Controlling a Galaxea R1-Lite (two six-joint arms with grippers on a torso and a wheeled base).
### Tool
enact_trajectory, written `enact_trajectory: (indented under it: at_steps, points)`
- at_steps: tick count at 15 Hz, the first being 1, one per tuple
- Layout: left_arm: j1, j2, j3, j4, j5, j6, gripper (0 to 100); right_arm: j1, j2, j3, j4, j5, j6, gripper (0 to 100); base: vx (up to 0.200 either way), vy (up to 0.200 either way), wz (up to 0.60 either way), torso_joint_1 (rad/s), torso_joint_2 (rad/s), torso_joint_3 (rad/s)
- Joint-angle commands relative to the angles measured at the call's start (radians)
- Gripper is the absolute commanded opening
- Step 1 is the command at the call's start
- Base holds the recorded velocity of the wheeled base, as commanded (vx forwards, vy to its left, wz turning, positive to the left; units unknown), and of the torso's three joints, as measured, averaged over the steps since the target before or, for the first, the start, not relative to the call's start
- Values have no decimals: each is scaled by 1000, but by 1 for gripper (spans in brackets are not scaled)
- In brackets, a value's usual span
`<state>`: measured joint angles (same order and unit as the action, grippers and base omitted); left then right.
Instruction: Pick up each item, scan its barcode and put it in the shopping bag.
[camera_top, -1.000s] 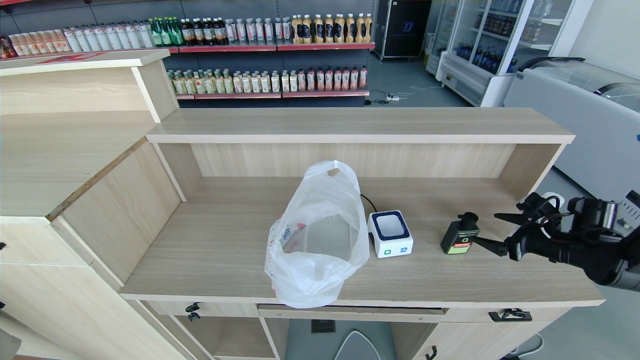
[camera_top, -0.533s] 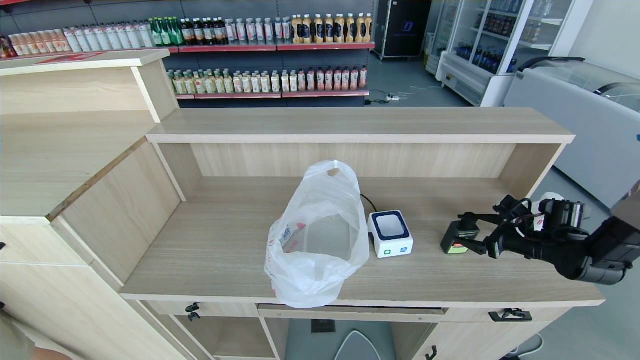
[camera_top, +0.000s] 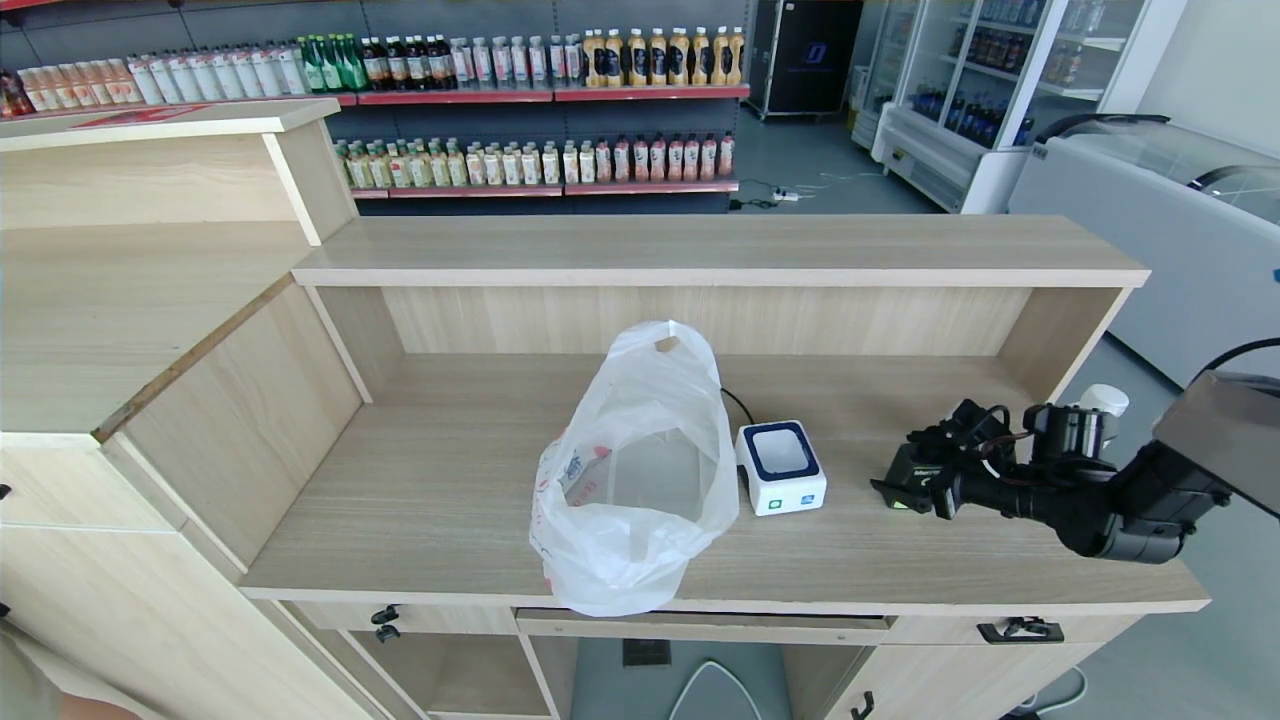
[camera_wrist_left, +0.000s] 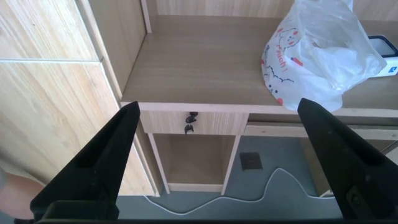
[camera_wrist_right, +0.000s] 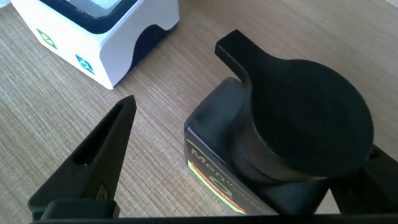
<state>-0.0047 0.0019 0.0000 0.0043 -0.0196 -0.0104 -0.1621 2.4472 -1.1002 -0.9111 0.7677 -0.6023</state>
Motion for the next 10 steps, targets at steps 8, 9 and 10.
enact_trajectory:
  at_steps: [8, 9, 10]
  points:
    - [0, 0, 0, -1, 0, 0, 100, 10, 45, -6, 1, 7, -73, 0, 0, 0, 0, 0, 0, 0]
    - [0, 0, 0, 0, 0, 0, 100, 10, 44, -7, 1, 16, -71, 0, 0, 0, 0, 0, 0, 0]
    - [0, 0, 0, 0, 0, 0, 100, 10, 42, -9, 1, 15, -71, 0, 0, 0, 0, 0, 0, 0]
